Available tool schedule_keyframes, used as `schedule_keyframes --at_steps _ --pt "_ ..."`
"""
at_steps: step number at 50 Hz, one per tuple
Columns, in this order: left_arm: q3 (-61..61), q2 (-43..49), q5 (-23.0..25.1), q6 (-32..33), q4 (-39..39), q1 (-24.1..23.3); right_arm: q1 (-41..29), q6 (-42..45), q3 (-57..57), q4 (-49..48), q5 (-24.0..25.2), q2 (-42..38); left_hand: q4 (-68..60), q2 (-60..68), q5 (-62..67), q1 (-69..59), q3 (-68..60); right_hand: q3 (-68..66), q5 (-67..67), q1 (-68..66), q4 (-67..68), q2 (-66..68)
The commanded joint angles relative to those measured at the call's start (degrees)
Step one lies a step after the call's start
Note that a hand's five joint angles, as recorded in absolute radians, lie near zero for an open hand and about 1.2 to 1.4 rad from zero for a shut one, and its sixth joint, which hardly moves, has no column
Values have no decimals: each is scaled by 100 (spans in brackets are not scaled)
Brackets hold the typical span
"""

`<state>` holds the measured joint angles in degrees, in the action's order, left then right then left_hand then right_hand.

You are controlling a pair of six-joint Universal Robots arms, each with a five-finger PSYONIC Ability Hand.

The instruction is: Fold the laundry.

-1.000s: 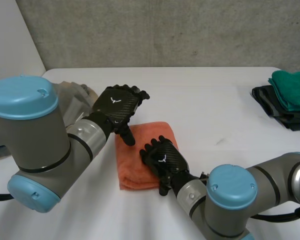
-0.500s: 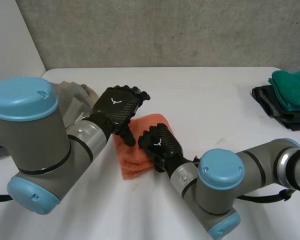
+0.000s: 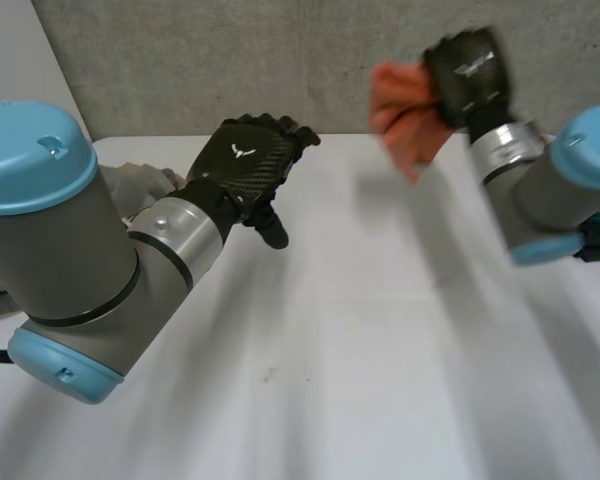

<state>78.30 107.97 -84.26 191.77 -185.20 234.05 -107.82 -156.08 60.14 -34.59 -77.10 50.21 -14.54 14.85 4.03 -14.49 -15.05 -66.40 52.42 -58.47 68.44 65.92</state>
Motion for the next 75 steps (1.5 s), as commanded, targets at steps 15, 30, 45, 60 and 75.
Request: schedule_keyframes --at_steps 15,30,45,60,75 --pt "1 93 15 -87 2 -316 3160 -2205 -2243 -1268 1258 -2277 -173 142 224 -178 -122 -1360 1758 -2153 1156 1408" --pt "142 163 15 -87 -7 -325 4058 -2770 -1146 -1681 2814 -2815 -190 159 241 -195 -139 -1360 1758 -2153 1156 1408" --pt "168 146 15 -87 -7 -483 4137 -2788 -249 -1631 2771 -1893 -190 159 241 -195 -139 4295 -3897 3501 -4498 -4247" --pt "159 -206 50 -105 -25 -808 5402 -646 341 2112 1727 24 -72 42 123 -77 -22 5640 -5242 4847 -5844 -5592" --pt "151 -1120 217 -70 -394 -669 4446 -483 980 1281 -253 1956 432 -463 -382 427 483 5640 -5242 4847 -5844 -5592"
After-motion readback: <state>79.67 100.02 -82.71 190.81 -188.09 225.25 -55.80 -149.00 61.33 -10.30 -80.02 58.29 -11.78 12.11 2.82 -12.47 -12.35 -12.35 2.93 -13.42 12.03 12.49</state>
